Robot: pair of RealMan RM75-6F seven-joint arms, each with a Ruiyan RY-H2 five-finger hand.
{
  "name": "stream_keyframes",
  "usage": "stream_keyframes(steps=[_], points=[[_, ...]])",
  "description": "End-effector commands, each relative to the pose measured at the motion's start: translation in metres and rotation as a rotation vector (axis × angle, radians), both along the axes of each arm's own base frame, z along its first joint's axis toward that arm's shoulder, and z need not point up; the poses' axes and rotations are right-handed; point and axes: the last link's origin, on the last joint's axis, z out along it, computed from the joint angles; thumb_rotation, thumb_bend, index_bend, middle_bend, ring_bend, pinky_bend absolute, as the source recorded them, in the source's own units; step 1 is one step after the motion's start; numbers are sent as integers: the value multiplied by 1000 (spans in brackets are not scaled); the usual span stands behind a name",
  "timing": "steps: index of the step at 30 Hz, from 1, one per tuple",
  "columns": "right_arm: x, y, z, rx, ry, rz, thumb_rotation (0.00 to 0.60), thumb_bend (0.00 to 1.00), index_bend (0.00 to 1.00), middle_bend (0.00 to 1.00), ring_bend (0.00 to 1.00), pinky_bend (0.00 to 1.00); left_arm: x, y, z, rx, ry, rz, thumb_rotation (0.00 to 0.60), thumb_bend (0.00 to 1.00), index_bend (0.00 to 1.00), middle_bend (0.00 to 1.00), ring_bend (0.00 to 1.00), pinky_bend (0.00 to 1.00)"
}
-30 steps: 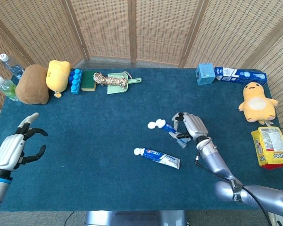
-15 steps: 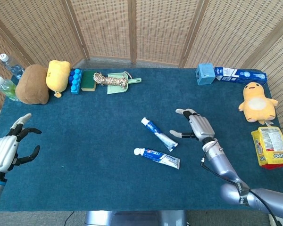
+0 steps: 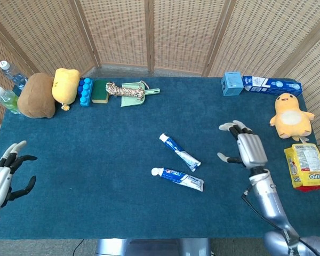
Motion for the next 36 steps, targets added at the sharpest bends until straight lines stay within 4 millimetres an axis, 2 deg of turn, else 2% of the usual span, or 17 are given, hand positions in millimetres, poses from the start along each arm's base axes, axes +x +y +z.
stream_keyframes(steps=[1,8,11,17,23,36], points=[[-13,24,8,-48,91,14,587,213,308,285,149,239,-8,-13,-5,12,41,8,600,380,277,92,5,180],[-40,66,17,-119,325,-20,562,195,326,285,157,240,-19,-37,-10,68,101,34,600,377,277,114,23,172],[-44,84,19,-118,310,-49,548,189,334,291,156,240,-23,-45,-16,70,114,49,600,375,277,115,23,165],[-48,105,25,-123,292,-77,524,184,341,301,156,241,-24,-56,-19,89,180,36,600,363,275,115,22,131],[-52,117,29,-126,279,-92,521,183,347,301,157,241,-22,-64,-21,73,214,42,600,358,255,92,2,72],[-56,122,28,-108,239,-97,519,181,349,300,157,243,-18,-63,-9,98,226,38,600,356,241,79,0,64]])
